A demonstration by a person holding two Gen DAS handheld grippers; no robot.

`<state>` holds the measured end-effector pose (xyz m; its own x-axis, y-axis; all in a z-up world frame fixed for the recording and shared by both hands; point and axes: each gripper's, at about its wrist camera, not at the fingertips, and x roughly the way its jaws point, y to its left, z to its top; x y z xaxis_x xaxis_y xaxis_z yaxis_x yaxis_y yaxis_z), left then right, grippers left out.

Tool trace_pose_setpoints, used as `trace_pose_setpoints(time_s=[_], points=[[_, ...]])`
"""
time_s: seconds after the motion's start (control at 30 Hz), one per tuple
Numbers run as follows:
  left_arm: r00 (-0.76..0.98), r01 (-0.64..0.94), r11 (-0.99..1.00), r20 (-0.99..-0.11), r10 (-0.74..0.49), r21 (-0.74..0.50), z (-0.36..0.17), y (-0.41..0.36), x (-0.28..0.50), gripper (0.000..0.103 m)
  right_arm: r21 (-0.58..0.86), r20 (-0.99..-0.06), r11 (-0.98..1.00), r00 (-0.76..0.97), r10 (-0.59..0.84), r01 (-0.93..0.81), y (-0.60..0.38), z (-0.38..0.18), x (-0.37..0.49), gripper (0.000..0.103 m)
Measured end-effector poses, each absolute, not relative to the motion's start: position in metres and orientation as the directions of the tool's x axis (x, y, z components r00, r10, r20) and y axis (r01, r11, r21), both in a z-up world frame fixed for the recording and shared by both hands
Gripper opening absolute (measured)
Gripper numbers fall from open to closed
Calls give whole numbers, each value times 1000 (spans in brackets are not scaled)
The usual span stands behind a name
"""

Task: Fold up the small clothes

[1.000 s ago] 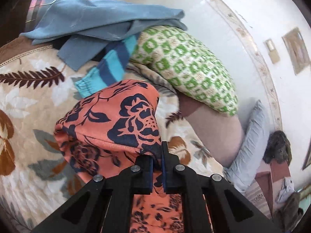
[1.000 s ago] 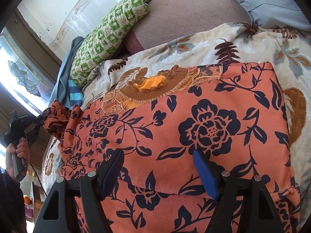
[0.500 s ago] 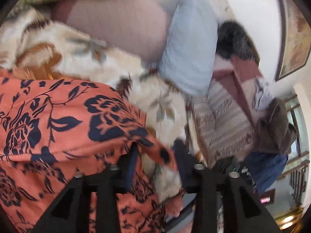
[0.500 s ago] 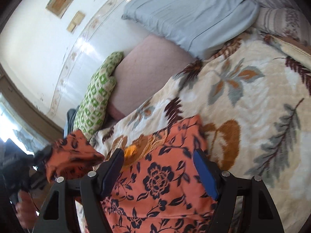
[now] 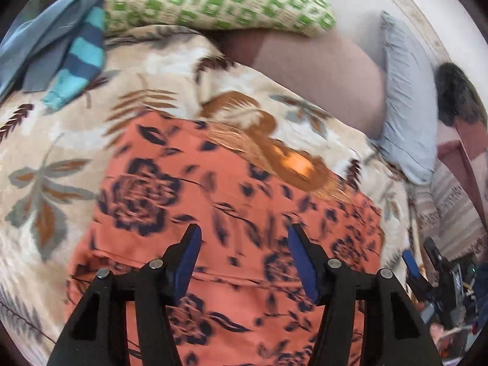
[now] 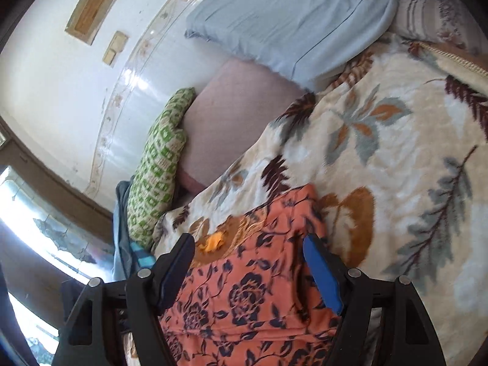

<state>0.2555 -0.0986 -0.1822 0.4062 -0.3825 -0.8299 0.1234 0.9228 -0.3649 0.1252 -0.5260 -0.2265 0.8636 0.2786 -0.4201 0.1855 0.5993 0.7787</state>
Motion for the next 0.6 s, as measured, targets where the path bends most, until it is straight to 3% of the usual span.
trace_pose_setpoints(time_s=[0.13, 0.23, 0.27, 0.33, 0.47, 0.53, 0.6], points=[[391, 58, 954, -873, -293, -294, -221, -67, 272, 60, 792, -458, 584, 804, 378, 176, -500, -243, 151, 77], [364, 65, 974, -903, -226, -218, -253, -64, 273, 59, 728, -629, 587, 684, 369, 353, -495, -282, 168, 76], [387, 88, 976, -897, -216, -197, -251, -65, 271, 59, 710, -665, 582, 650, 369, 397, -495, -294, 171, 66], [378, 102, 977, -901, -212, -187, -248, -65, 268, 59, 725, -649, 563, 666, 368, 396, -501, -294, 168, 62], [455, 123, 961, -846, -278, -249, -223, -58, 256, 60, 711, -615, 622, 719, 322, 329, -496, -275, 163, 63], [472, 136, 976, -856, -212, -168, -225, -62, 254, 64, 723, -598, 632, 712, 369, 280, -489, -271, 169, 63], [344, 102, 990, -930, -127, -97, -252, -59, 262, 65, 671, -683, 659, 629, 372, 340, -481, -287, 178, 62]])
